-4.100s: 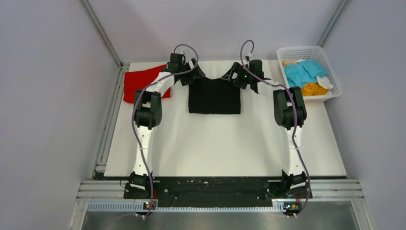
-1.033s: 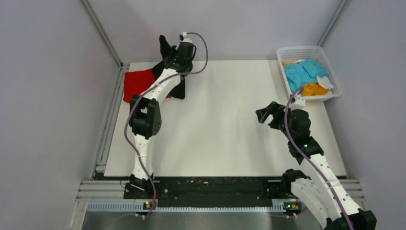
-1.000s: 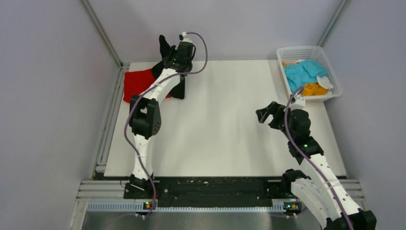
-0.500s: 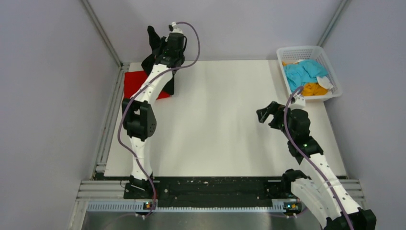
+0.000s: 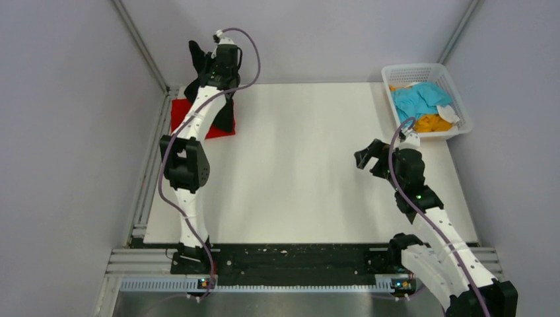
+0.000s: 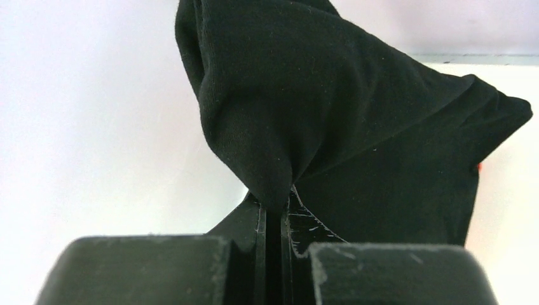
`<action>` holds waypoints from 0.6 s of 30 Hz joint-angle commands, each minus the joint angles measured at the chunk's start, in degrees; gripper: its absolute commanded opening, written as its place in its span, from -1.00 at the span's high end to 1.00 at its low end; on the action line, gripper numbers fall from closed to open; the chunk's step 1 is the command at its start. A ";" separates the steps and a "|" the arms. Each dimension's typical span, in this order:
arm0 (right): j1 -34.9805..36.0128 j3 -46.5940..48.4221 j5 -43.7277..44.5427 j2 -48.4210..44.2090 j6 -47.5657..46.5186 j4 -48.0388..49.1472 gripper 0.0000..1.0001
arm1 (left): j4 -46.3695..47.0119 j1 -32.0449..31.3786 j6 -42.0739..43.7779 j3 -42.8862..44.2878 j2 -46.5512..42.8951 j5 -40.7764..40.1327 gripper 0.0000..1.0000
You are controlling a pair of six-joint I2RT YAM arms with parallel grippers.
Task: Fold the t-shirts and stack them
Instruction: Put the neatly folded tshirt into the corner of the board with the left arm
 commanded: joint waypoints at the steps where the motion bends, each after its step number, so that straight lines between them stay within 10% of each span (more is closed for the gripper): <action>1: -0.29 0.26 1.71 0.26 -0.41 1.77 -0.95 | -0.51 3.33 -4.39 1.37 2.70 1.04 1.00; 18: -0.24 0.36 2.16 2.51 0.08 2.30 -0.95 | -2.18 11.85 -12.82 2.65 12.46 6.94 0.94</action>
